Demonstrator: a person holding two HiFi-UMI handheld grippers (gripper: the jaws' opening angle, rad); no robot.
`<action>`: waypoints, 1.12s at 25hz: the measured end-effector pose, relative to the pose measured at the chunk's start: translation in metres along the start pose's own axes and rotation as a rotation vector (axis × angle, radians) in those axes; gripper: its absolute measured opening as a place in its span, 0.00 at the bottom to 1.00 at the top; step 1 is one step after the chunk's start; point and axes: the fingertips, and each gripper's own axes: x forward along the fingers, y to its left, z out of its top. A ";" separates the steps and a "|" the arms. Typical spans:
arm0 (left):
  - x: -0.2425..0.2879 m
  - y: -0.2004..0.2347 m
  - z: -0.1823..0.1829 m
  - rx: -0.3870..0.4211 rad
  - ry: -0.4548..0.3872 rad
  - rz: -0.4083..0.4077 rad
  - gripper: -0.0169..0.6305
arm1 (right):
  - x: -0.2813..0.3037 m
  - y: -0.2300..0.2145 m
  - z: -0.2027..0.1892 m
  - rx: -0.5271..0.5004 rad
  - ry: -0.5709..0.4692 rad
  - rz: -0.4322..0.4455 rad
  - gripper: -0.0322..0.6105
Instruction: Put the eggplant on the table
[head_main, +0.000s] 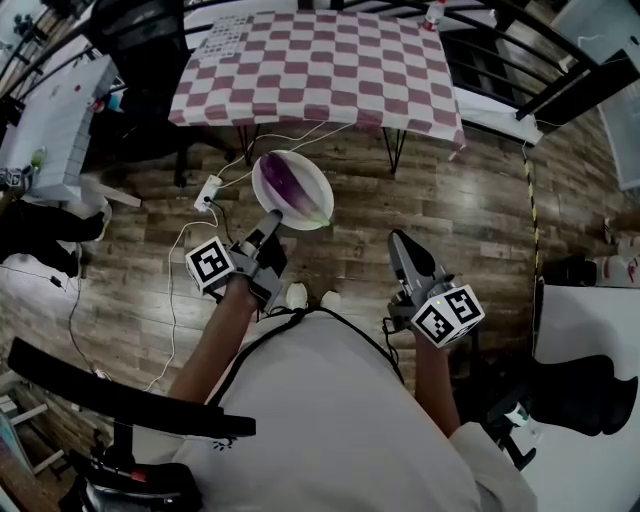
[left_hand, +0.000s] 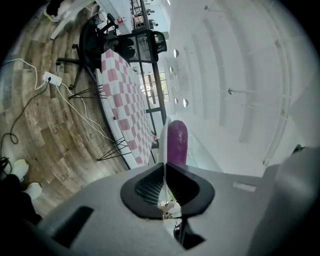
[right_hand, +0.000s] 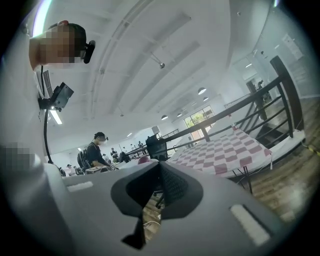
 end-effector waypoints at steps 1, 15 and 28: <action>-0.001 0.000 0.001 0.001 0.002 -0.001 0.06 | 0.001 0.001 0.000 0.002 0.000 -0.002 0.06; -0.019 0.005 0.033 -0.008 -0.001 -0.014 0.06 | 0.027 0.016 -0.002 0.087 -0.020 -0.012 0.06; -0.047 0.018 0.078 0.000 0.011 -0.021 0.06 | 0.071 0.053 -0.022 0.076 0.018 -0.015 0.07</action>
